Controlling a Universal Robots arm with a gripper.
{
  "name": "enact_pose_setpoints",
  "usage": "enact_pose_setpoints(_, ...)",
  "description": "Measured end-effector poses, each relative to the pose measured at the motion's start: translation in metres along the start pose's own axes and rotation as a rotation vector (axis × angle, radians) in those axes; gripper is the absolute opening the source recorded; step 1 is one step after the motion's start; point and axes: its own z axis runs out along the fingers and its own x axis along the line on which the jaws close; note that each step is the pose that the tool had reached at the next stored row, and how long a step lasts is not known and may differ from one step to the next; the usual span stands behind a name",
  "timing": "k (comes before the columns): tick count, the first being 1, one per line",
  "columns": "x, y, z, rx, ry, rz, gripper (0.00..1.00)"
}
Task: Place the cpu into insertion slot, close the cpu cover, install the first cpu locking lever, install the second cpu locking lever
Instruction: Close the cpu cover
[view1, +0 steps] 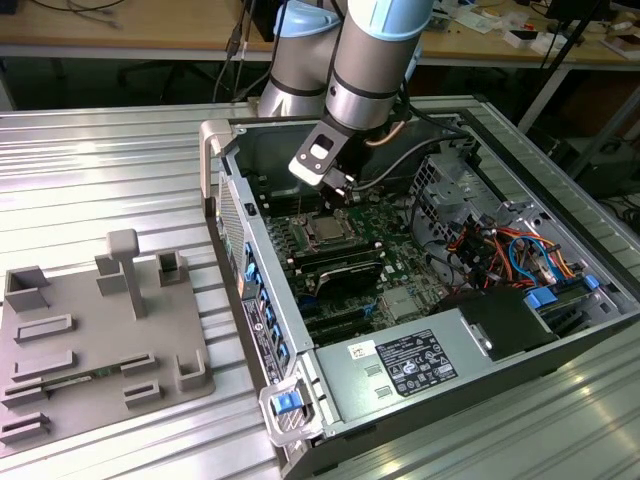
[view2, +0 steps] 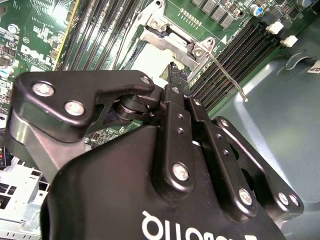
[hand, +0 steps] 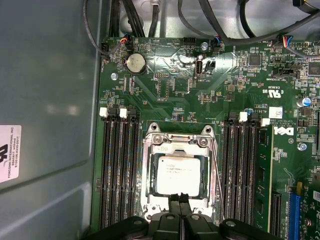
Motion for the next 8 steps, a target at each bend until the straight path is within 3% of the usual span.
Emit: enact_pose_setpoints(8, -0.0001, -0.0012, 0.0027, 0.0000, 0.0001, 0.000, 0.11)
